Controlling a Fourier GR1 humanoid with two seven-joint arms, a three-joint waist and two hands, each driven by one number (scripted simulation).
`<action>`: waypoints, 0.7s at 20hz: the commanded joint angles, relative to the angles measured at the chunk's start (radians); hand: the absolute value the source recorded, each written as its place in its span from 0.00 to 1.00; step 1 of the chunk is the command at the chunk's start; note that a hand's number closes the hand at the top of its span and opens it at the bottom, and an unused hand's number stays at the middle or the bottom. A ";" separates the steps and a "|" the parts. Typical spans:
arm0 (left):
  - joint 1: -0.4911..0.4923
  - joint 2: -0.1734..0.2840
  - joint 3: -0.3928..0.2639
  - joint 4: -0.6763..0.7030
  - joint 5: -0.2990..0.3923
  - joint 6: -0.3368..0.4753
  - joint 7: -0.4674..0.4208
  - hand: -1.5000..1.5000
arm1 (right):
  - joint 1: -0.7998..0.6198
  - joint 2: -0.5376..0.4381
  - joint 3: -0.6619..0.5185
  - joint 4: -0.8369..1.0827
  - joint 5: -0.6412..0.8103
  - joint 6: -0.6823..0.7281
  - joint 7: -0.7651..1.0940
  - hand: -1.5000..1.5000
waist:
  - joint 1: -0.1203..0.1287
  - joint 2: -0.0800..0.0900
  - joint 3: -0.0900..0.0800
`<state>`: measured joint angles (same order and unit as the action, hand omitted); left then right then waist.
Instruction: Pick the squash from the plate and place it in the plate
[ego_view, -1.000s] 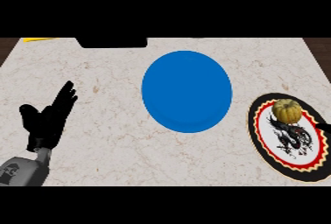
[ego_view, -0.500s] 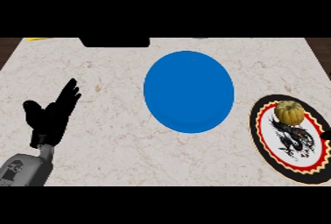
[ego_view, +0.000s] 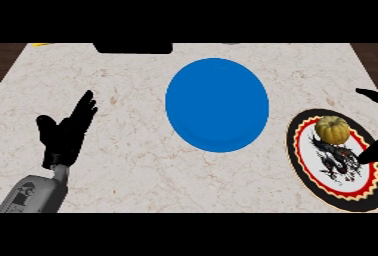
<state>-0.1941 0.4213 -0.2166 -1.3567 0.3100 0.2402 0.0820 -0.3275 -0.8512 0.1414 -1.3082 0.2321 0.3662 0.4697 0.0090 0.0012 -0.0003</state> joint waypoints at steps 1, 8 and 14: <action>0.011 -0.011 0.035 0.038 -0.010 -0.037 -0.031 0.50 | -0.031 -0.003 0.015 0.011 0.074 0.063 0.037 0.00 | -0.005 0.000 0.000; -0.013 -0.047 0.029 -0.018 -0.061 -0.021 0.039 0.50 | -0.153 0.085 0.054 0.179 0.157 0.183 0.053 0.00 | 0.003 0.001 0.001; 0.012 -0.080 0.063 -0.012 -0.107 -0.023 0.030 0.50 | -0.138 0.170 0.037 0.197 0.221 0.213 0.101 0.00 | -0.004 -0.001 0.000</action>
<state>-0.2005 0.3771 -0.1475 -1.3406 0.2484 0.1893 0.0993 -0.4557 -0.7273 0.1826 -1.1313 0.4129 0.5517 0.5447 0.0070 0.0012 0.0000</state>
